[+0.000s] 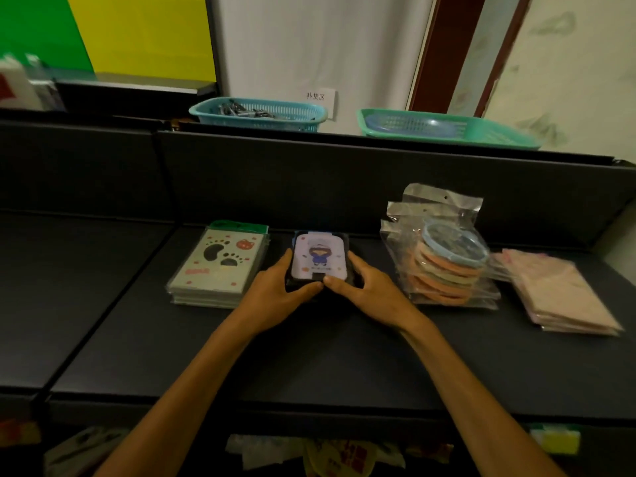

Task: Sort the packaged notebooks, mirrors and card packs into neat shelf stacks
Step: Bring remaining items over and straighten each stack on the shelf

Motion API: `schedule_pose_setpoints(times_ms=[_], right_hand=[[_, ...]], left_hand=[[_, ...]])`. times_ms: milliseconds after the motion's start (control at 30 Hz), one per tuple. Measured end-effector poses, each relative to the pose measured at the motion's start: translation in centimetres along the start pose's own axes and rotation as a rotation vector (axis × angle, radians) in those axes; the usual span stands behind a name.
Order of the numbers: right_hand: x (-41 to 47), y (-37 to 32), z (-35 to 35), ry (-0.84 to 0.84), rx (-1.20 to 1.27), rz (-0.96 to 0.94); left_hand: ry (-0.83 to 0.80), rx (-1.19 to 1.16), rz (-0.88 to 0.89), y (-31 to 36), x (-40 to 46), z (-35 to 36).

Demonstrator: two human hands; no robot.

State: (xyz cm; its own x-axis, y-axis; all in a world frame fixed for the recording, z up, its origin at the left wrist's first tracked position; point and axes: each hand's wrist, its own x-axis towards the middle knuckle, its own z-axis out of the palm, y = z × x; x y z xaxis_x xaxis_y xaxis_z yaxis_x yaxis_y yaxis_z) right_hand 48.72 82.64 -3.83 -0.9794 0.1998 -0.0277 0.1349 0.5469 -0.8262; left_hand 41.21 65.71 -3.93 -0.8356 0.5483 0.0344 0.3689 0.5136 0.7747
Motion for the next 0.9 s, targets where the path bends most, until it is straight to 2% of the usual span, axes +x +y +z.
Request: schedule_pose_setpoints(times_ms=[500, 700, 800, 900], right_hand=[[-0.9, 0.6, 0.3, 0.032, -0.026, -0.036], [-0.5, 0.4, 0.3, 0.097, 0.215, 0.048], [0.4, 0.2, 0.7, 0.086, 0.137, 0.08], [0.7, 0.0, 1.2, 0.099, 0.162, 0.081]], left_hand=[[-0.12, 0.075, 0.043, -0.4, -0.1, 0.1], [-0.051, -0.078, -0.13, 0.3, 0.2, -0.1], [-0.076, 0.04, -0.051, 0.5, 0.2, 0.1], [-0.083, -0.101, -0.005, 0.4, 0.5, 0.6]])
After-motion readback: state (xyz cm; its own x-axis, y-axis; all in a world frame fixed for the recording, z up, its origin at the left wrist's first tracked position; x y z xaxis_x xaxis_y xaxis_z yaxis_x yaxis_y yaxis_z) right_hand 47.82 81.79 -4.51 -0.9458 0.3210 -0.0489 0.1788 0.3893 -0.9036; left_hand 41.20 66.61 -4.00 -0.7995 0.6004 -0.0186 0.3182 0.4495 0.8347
